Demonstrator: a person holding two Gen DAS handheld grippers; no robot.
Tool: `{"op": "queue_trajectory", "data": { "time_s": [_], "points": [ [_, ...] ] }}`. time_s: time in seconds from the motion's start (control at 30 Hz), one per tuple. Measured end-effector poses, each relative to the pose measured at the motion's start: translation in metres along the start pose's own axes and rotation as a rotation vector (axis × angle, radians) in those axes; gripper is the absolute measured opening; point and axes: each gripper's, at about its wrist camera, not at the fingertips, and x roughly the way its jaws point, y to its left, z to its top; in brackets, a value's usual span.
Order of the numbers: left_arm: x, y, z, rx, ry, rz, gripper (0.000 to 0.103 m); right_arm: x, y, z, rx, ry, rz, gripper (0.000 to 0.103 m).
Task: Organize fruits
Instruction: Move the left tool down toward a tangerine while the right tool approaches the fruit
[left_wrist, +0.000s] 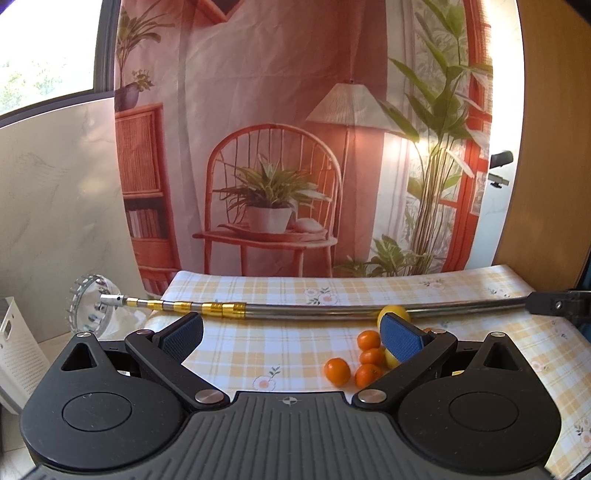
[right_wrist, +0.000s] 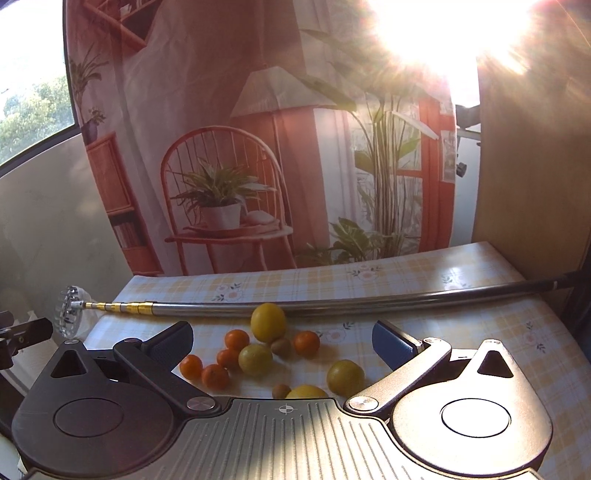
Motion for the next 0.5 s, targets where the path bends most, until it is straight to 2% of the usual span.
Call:
{"op": "queue_trajectory", "data": {
  "time_s": [0.1, 0.27, 0.5],
  "points": [
    [0.014, 0.008, -0.01, 0.01, 0.042, 0.011, 0.103, 0.011, -0.009, -0.007, -0.009, -0.005, -0.01, 0.103],
    [0.04, 0.02, -0.025, -0.022, 0.116, -0.063, 0.099, 0.029, -0.021, -0.016, -0.033, -0.009, -0.043, 0.103],
    [0.074, 0.009, -0.039, 0.002, 0.202, -0.119, 0.088, 0.05, -0.043, -0.026, -0.02, 0.01, -0.074, 0.101]
  ]
}}
